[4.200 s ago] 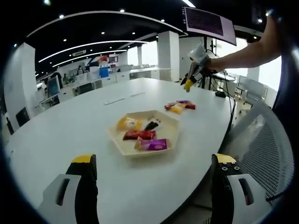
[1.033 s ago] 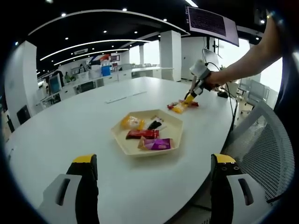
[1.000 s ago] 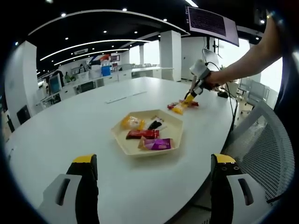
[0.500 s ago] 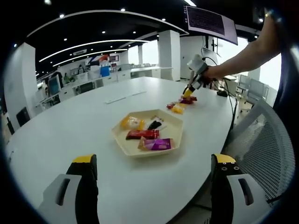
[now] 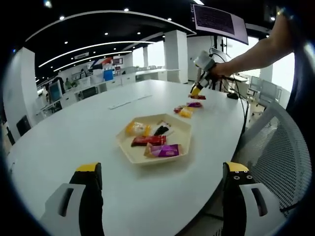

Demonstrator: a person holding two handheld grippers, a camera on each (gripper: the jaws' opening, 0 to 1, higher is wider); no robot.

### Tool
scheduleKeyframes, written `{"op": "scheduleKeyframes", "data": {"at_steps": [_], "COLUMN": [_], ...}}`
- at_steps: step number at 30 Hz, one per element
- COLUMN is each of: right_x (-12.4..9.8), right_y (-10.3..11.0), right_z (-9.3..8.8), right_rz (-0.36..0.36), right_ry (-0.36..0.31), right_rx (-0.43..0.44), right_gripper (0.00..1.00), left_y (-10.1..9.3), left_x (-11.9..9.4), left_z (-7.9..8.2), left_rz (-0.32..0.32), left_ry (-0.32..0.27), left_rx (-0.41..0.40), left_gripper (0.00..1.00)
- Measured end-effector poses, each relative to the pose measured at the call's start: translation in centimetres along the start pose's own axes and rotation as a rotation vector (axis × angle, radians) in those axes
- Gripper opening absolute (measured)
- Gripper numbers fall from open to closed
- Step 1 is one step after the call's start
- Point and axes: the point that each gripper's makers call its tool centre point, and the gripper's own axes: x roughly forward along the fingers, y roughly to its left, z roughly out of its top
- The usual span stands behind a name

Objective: Place the target food into the container with the food tongs after gripping and lifting it, then release it inside without dropping or visibly crushing the food.

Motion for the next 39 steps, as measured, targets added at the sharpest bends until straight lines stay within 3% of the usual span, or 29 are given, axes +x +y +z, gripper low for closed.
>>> {"op": "scheduleKeyframes", "data": {"at_steps": [5, 22, 39], "right_x": [-0.8, -2.2, -1.4], "right_y": [-0.3, -0.7, 2.7], "right_z": [0.9, 3.1, 6.6], "right_rz": [0.0, -0.005, 0.033], "right_ry": [-0.007, -0.009, -0.029], "right_rx": [0.012, -0.017, -0.067], "right_gripper": [0.23, 0.23, 0.23], "left_y": [0.2, 0.2, 0.2], "left_x": [-0.1, -0.1, -0.2], "left_z": [0.5, 0.5, 0.7], "left_rz": [0.001, 0.005, 0.005], "left_ry": [-0.027, -0.024, -0.037], "left_rx": [-0.019, -0.007, -0.011], "left_gripper": [1.0, 1.0, 0.99]}}
